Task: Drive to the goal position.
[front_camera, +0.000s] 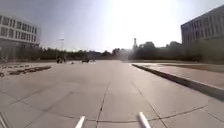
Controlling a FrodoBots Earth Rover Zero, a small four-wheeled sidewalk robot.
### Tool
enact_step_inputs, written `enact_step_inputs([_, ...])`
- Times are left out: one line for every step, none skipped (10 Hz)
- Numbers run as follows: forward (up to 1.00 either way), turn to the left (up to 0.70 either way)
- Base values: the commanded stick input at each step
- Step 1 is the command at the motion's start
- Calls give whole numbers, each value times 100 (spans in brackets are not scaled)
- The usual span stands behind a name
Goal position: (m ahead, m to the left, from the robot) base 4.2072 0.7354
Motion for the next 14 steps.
enact_step_inputs([70,0])
enact_step_inputs([70,0])
enact_step_inputs([70,0])
enact_step_inputs([70,0])
enact_step_inputs([70,0])
enact_step_inputs([70,0])
enact_step_inputs([70,0])
enact_step_inputs([70,0])
enact_step_inputs([70,0])
enact_step_inputs([70,0])
enact_step_inputs([70,0])
enact_step_inputs([70,0])
enact_step_inputs([70,0])
enact_step_inputs([70,0])
